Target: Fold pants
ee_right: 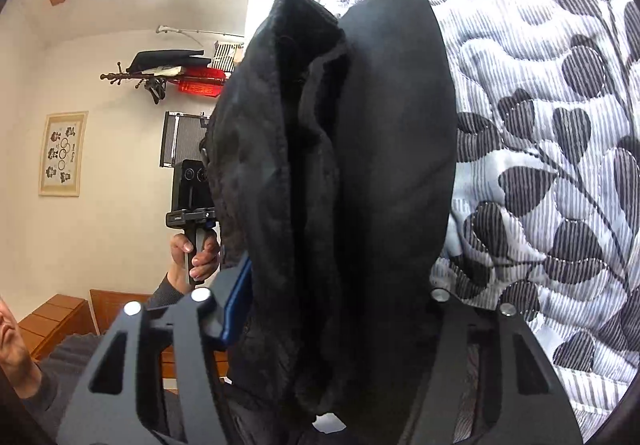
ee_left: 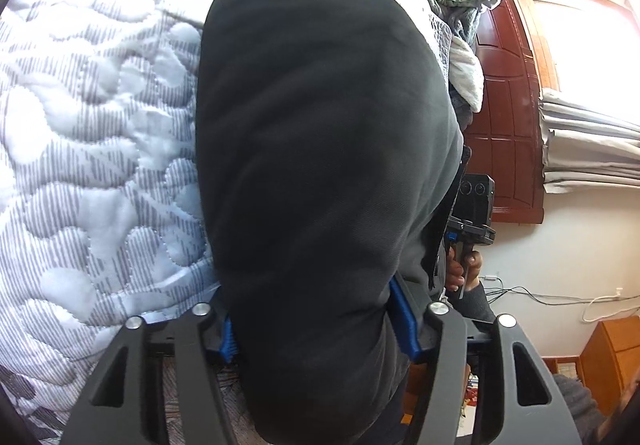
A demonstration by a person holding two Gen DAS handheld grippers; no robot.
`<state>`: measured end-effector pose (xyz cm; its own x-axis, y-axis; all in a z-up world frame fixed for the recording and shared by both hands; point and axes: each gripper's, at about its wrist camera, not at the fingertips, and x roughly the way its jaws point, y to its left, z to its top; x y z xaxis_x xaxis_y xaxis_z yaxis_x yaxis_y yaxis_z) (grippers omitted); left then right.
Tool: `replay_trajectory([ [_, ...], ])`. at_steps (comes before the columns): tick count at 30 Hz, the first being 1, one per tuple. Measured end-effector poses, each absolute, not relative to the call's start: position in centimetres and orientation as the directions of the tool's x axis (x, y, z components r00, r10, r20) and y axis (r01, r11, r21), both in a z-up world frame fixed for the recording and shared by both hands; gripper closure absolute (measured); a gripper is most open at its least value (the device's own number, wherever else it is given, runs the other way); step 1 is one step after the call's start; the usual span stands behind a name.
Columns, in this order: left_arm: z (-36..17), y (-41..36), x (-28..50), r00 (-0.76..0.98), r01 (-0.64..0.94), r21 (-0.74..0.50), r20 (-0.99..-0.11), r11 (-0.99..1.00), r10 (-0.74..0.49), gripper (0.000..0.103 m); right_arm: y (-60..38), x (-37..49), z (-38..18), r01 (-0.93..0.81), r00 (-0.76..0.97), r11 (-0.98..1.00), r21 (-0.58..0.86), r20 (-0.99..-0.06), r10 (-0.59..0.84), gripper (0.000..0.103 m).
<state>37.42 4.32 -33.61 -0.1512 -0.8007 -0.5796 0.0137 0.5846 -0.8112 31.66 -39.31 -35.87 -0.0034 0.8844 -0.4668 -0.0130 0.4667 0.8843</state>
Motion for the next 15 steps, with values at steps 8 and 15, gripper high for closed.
replay_trajectory([
  [8,-31.6,4.4,37.5,-0.121,0.046,-0.81,-0.585,0.584,-0.802,0.067,-38.5,31.7,-33.3,-0.054,0.019,0.468,0.882,-0.468,0.884,0.058],
  [15,-28.4,7.2,40.3,-0.072,0.088,-0.785,-0.62,0.614,-0.782,0.068,-35.6,34.9,-31.0,-0.144,0.009,0.468,0.872,-0.471,0.882,0.058],
])
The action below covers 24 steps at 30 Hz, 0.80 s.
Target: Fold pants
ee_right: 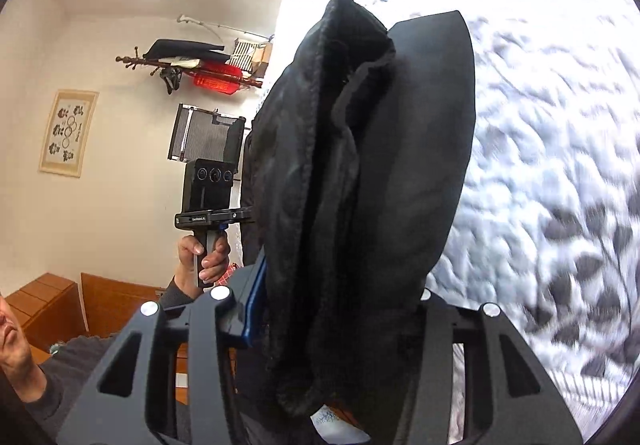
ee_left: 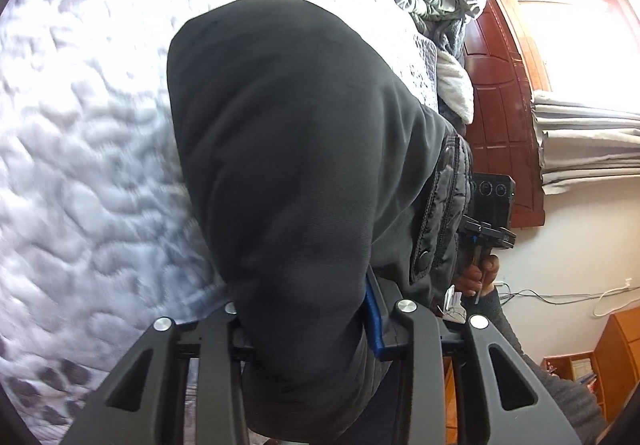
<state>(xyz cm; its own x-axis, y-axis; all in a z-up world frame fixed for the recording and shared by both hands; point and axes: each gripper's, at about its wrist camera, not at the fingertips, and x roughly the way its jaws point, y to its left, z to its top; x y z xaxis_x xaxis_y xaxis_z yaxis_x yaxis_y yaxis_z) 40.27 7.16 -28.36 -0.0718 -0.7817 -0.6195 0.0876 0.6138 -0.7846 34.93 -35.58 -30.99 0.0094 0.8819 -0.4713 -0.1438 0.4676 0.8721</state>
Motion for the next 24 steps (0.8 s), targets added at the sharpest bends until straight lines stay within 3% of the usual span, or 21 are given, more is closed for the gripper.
replay_trajectory([
  [8,-25.7,12.9,48.4,-0.015,0.088,-0.743,-0.667,0.664,-0.744,0.068,-29.3,44.6,-31.1,-0.176,-0.004,0.447,0.877,-0.455,0.891,0.058],
  [17,-30.2,16.9,55.6,-0.105,-0.008,-0.748,-0.66,0.664,-0.744,0.065,-25.7,50.8,-36.7,-0.077,-0.039,0.48,0.874,-0.484,0.874,0.056],
  [20,-31.5,16.9,56.1,-0.136,-0.007,-0.755,-0.649,0.655,-0.749,0.056,-26.3,51.2,-38.8,-0.036,-0.049,0.513,0.858,-0.514,0.856,0.046],
  [22,-32.2,16.7,56.1,-0.149,-0.002,-0.745,-0.66,0.667,-0.737,0.034,-26.8,51.0,-39.8,-0.033,-0.054,0.547,0.836,-0.548,0.835,0.031],
  [24,-32.4,16.6,55.9,-0.143,-0.002,-0.743,-0.662,0.669,-0.736,0.025,-27.0,51.1,-39.9,-0.018,-0.054,0.538,0.843,-0.538,0.841,0.028],
])
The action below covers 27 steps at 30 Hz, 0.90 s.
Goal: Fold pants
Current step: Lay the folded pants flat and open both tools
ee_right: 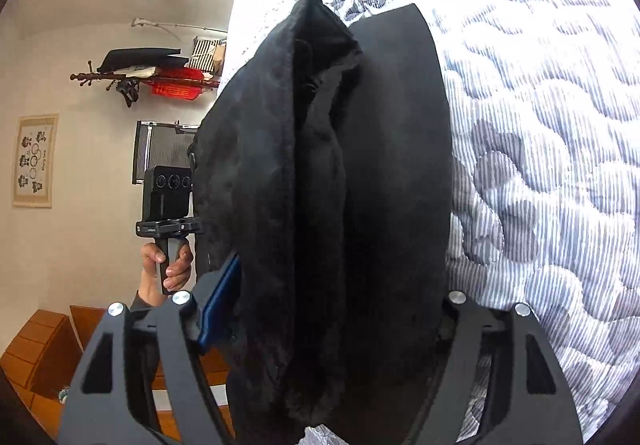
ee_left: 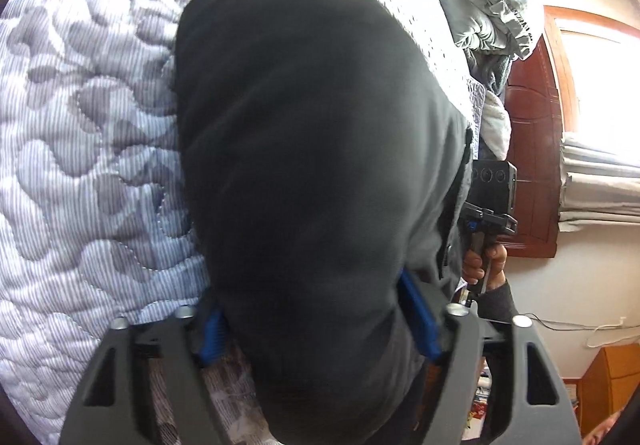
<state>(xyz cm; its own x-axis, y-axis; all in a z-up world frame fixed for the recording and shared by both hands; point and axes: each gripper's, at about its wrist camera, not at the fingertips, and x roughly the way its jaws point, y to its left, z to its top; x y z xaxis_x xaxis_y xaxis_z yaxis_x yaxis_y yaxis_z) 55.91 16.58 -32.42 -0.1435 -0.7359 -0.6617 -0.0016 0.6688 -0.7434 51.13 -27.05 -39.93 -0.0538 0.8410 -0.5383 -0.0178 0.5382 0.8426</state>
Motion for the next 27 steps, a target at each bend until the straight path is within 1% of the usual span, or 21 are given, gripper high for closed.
replay_trajectory([
  [2,-32.0,16.8,55.4,-0.123,0.003,-0.75,-0.656,0.661,-0.745,0.014,-28.0,50.9,-39.3,-0.001,-0.016,0.559,0.829,-0.559,0.829,0.02],
  [3,-31.7,17.0,55.0,-0.107,0.013,-0.749,-0.66,0.663,-0.744,0.005,-28.6,50.8,-38.4,-0.009,0.019,0.571,0.821,-0.57,0.821,0.014],
  [4,-31.2,17.3,54.6,-0.086,0.026,-0.744,-0.667,0.668,-0.74,0.004,-29.2,50.6,-37.5,-0.024,0.049,0.595,0.803,-0.594,0.803,0.014],
  [5,-30.7,17.5,54.1,-0.067,0.036,-0.739,-0.674,0.673,-0.736,0.004,-29.8,50.2,-36.6,-0.042,0.073,0.622,0.782,-0.618,0.783,0.014],
  [8,-30.0,19.0,52.6,-0.012,0.033,-0.73,-0.684,0.683,-0.73,0.004,-31.9,48.5,-33.6,-0.091,0.151,0.62,0.779,-0.605,0.782,0.013],
  [10,-29.9,19.6,51.7,0.007,0.018,-0.727,-0.686,0.686,-0.727,0.004,-32.7,47.6,-32.6,-0.125,0.166,0.61,0.782,-0.59,0.79,0.013],
  [12,-30.0,19.6,51.1,0.014,0.009,-0.715,-0.699,0.699,-0.715,0.004,-31.6,47.0,-31.3,-0.157,0.153,0.598,0.786,-0.579,0.801,0.013],
  [13,-29.9,19.7,51.0,0.027,0.005,-0.7,-0.714,0.714,-0.7,0.004,-31.0,46.7,-30.9,-0.174,0.154,0.607,0.775,-0.587,0.795,0.013],
  [14,-29.7,19.9,50.8,0.054,0.002,-0.675,-0.736,0.737,-0.674,0.004,-30.6,46.3,-30.7,-0.194,0.156,0.624,0.757,-0.604,0.781,0.013],
  [17,-29.3,20.2,50.5,0.097,-0.007,-0.643,-0.763,0.766,-0.639,0.004,-28.9,45.9,-31.1,-0.211,0.128,0.638,0.741,-0.626,0.769,0.013],
  [20,-29.2,19.8,50.6,0.099,-0.007,-0.604,-0.794,0.797,-0.6,0.004,-27.8,46.0,-31.8,-0.204,0.123,0.654,0.729,-0.644,0.755,0.012],
  [25,-29.6,19.8,50.7,0.081,-0.021,-0.581,-0.812,0.814,-0.578,0.003,-28.0,45.9,-33.1,-0.157,0.109,0.644,0.749,-0.635,0.765,0.012],
  [27,-29.1,19.3,50.6,0.091,-0.027,-0.572,-0.818,0.82,-0.568,0.004,-28.2,45.7,-32.7,-0.146,0.118,0.645,0.75,-0.634,0.764,0.012],
])
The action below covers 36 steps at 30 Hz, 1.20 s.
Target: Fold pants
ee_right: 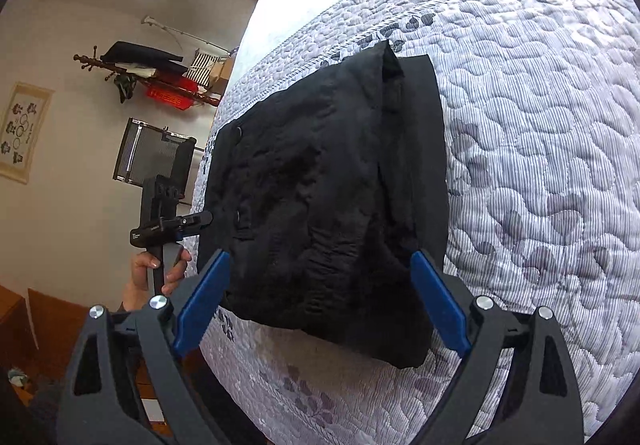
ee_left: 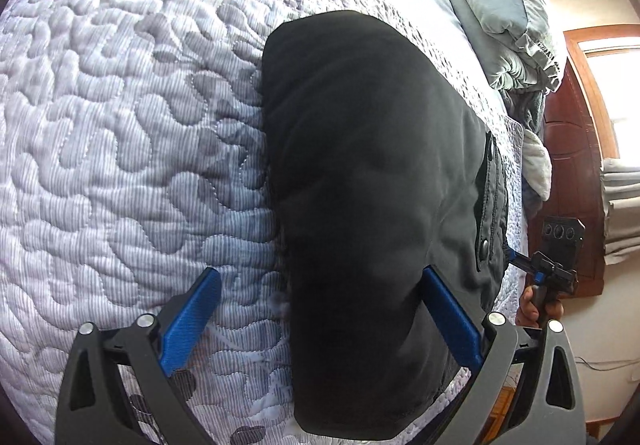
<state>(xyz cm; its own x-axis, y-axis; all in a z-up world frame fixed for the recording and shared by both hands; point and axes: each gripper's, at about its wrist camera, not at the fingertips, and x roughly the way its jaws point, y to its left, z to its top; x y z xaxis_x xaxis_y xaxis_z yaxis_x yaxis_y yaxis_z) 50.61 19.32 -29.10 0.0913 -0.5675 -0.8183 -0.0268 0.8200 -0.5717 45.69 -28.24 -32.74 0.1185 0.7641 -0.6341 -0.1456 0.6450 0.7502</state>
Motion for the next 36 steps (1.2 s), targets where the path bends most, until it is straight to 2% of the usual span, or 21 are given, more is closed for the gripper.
replay_trajectory([
  [3,-26.8,18.5,49.4,0.151,-0.003,-0.522,-0.843,0.853,-0.516,0.004,-28.7,44.7,-31.0,-0.146,0.168,0.66,0.737,-0.639,0.751,0.012],
  [8,-20.4,16.2,44.3,0.315,0.099,-0.387,-0.862,0.917,-0.398,0.004,-28.0,40.0,-26.1,-0.196,0.324,0.804,0.561,-0.737,0.593,0.011],
  [11,-16.8,14.8,40.3,0.393,0.12,-0.327,-0.852,0.937,-0.347,0.004,-27.3,35.7,-22.9,-0.206,0.423,0.847,0.49,-0.736,0.528,0.01],
  [15,-12.2,13.8,34.6,0.511,0.123,-0.232,-0.819,0.965,-0.262,0.004,-26.6,29.9,-18.8,-0.184,0.524,0.875,0.447,-0.709,0.472,0.007],
  [21,-6.2,13.5,26.9,0.62,0.1,-0.182,-0.757,0.978,-0.204,0.004,-24.8,22.1,-13.5,-0.203,0.616,0.901,0.384,-0.665,0.422,0.003],
  [31,1.3,11.9,16.9,0.724,0.03,-0.062,-0.687,0.998,-0.065,0.004,-21.5,11.9,-6.4,-0.296,0.731,0.929,0.224,-0.573,0.371,0.003],
  [36,4.2,11.0,12.6,0.758,0.044,-0.078,-0.646,0.996,-0.084,0.004,-20.7,8.0,-4.3,-0.322,0.753,0.924,0.208,-0.535,0.383,0.003],
])
